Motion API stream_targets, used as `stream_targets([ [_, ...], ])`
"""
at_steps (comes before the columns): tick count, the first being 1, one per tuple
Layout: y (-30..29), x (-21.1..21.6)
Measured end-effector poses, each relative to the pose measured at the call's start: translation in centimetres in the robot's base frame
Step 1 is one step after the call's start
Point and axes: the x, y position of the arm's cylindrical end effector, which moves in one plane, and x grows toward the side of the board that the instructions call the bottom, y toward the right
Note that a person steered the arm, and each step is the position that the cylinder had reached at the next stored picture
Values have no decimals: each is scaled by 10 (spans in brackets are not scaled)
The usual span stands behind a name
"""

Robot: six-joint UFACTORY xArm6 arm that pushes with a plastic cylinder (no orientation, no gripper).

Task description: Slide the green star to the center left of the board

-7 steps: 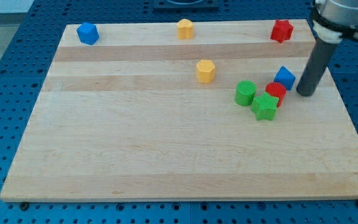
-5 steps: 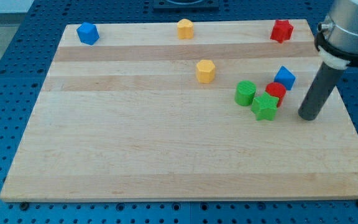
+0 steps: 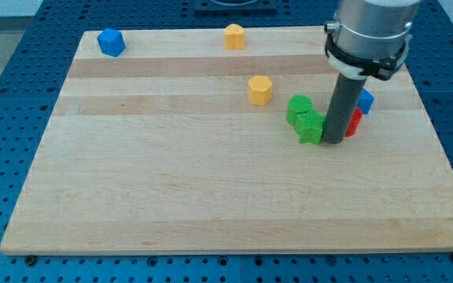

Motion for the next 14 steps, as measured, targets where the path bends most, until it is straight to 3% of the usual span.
stream_targets([
  [2, -32, -13],
  [7, -48, -66],
  [10, -96, -40],
  [13, -186, -39],
  [14, -188, -41],
])
